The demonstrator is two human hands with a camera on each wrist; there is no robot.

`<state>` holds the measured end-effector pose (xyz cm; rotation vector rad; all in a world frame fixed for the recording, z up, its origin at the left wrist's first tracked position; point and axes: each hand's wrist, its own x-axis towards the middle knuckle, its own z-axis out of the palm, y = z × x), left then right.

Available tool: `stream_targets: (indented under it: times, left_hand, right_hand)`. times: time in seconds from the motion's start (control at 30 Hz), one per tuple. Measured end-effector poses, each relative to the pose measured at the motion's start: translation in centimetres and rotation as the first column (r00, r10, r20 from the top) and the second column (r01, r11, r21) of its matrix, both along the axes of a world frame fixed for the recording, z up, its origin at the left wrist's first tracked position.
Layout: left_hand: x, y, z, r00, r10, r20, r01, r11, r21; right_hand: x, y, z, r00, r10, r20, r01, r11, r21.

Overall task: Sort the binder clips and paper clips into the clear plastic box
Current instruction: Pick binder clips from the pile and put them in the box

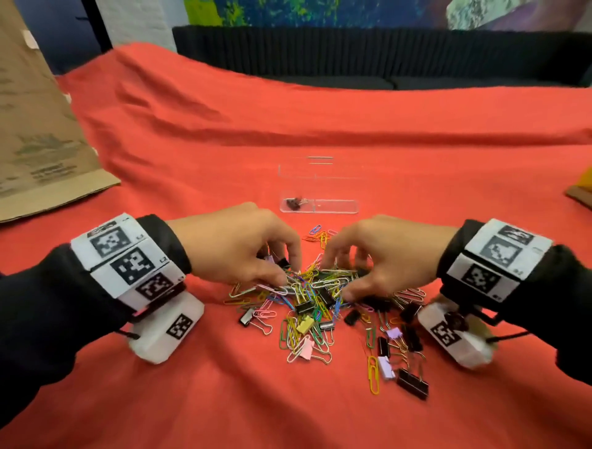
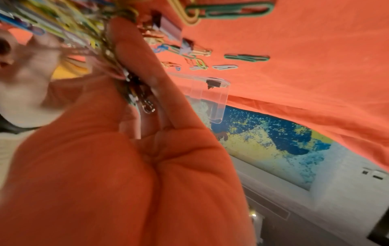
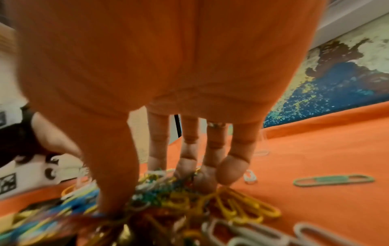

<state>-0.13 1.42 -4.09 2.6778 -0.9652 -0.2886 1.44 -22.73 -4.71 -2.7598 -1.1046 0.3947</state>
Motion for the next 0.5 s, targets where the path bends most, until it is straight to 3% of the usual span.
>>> stream_targets:
  times: [0.13,0.27,0.5]
  left_hand:
    - [-0.2,0.7,0.3,0.995,0.051,-0.086,-0.065,0.985,-0.162]
    - [-0.5,1.1,0.7,0.974,0.066,-0.218,-0.142,0.925,-0.353]
    - [0.0,0.2,1.3,0.938,0.065,-0.342,-0.24,0.832,-0.5]
  right_hand:
    - [0.3,0.4,0.1,1.0,-0.022,-0.005,0.022,0.998,0.056]
    - [0.9,-0.5,0.9,0.989,-0.106,-0.103,0.129,0.957,0.261]
    - [1.4,-1.8,2.4,0.959,-0.075,-0.273,0.198,0.866,0.459]
